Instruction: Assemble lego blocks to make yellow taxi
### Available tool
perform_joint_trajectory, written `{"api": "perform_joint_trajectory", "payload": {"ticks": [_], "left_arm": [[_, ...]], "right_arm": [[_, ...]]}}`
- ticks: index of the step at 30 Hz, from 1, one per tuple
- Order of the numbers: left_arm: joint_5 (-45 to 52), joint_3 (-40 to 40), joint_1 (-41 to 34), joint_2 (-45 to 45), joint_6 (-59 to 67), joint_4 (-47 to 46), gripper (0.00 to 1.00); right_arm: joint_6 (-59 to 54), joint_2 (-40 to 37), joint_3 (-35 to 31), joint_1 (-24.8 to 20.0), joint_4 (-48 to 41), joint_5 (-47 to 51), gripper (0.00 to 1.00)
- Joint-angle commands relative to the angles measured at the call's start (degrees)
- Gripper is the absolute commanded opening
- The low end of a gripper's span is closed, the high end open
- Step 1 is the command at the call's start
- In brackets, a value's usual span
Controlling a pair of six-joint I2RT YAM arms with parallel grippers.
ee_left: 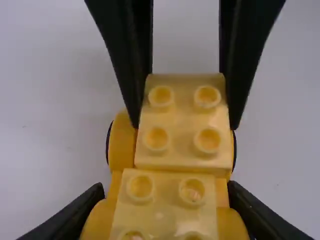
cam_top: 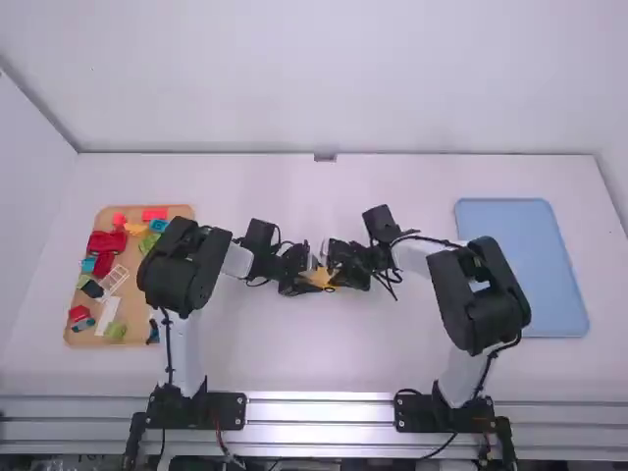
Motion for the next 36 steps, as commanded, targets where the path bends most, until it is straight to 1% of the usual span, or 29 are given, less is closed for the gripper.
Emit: {"api": "perform_joint_trajectory", "payload": {"ticks": [1, 9, 19, 20, 22, 23, 24, 25, 26, 29, 32, 36], "left_arm": [[-1.49, -0.55, -0.85, 0.26, -0.66, -0.9, 0.34], [-1.46, -0.55, -0.85, 0.26, -0.68, -0.94, 0.32], [-1.46, -0.55, -0.85, 0.26, -0.66, -1.11, 0.32], [-1.46, -0.55, -0.85, 0.26, -0.68, -1.11, 0.32], [-1.46, -0.55, -0.85, 0.26, -0.66, -1.09, 0.32], [-1.46, -0.55, -0.85, 0.26, -0.66, -1.09, 0.32], [-1.49, -0.55, -0.85, 0.26, -0.68, -1.01, 0.32], [-1.49, -0.55, -0.85, 0.26, -0.68, -0.96, 0.32], [-1.49, -0.55, -0.85, 0.26, -0.66, -1.01, 0.32], [-1.49, -0.55, -0.85, 0.26, -0.66, -1.09, 0.32], [-1.44, -0.55, -0.85, 0.26, -0.66, -1.07, 0.32], [-1.46, -0.55, -0.85, 0.26, -0.66, -1.09, 0.32]], "right_arm": [[0.13, -0.59, 0.42, 0.7, -0.07, 0.96, 0.11], [0.11, -0.59, 0.42, 0.66, 2.99, 1.4, 0.09], [0.11, -0.57, 0.39, 0.66, 2.19, 1.18, 0.1], [0.11, -0.59, 0.39, 0.79, 1.99, 1.2, 0.13], [0.13, -0.57, 0.39, 0.59, 1.75, 1.18, 0.32], [0.13, -0.57, 0.39, 0.59, 1.75, 1.18, 0.32], [0.11, -0.57, 0.39, 0.59, 1.79, 1.14, 0.42], [0.11, -0.59, 0.39, 0.59, 1.81, 1.11, 0.44], [0.11, -0.59, 0.42, 0.61, 2.01, 0.98, 0.52], [0.13, -0.59, 0.55, 0.66, 2.03, 0.92, 0.55], [0.13, -0.59, 1.33, 0.63, 1.33, 0.79, 0.56], [-1.05, -0.59, 3.93, -0.09, -1.27, -3.17, 0.55]]}}
